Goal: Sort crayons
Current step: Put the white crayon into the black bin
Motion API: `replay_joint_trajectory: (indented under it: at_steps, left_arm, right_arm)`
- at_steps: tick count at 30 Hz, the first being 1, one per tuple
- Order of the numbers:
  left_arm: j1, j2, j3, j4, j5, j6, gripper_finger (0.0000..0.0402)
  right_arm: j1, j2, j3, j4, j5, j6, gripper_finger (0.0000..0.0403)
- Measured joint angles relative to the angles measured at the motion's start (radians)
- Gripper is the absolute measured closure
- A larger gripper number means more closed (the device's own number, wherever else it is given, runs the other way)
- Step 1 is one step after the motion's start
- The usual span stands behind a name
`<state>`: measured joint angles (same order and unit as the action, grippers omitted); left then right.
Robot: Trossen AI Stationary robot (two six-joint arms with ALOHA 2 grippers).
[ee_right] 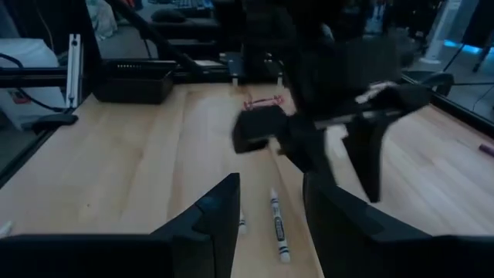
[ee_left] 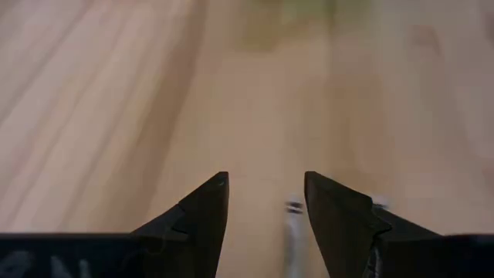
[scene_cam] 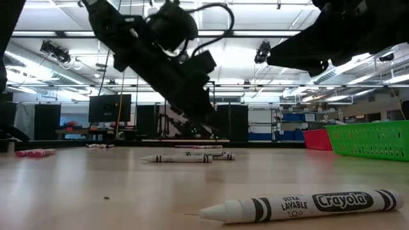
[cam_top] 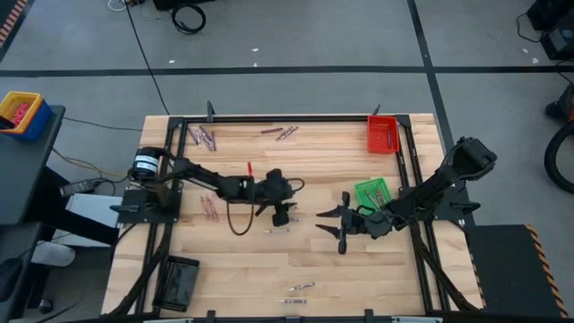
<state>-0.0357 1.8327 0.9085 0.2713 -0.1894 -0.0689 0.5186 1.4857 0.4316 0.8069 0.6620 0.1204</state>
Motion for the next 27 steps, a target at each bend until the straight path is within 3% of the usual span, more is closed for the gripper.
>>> replay_joint_trajectory:
  at_steps: [6, 16, 27]
  left_arm:
    - [-0.004, 0.044, -0.002, 0.007, 0.049, 0.011, 0.0219]
    - [0.000, 0.148, 0.002, 0.028, 0.044, 0.019, 0.0230]
    - [0.043, 0.140, 0.005, -0.053, 0.140, -0.042, 0.0343]
  right_arm:
    - [0.003, 0.000, 0.000, -0.004, -0.009, -0.004, 0.0256]
    - [0.003, 0.001, 0.000, 0.000, -0.009, 0.018, 0.0256]
    - [0.003, 0.001, 0.000, 0.000, -0.009, 0.018, 0.0256]
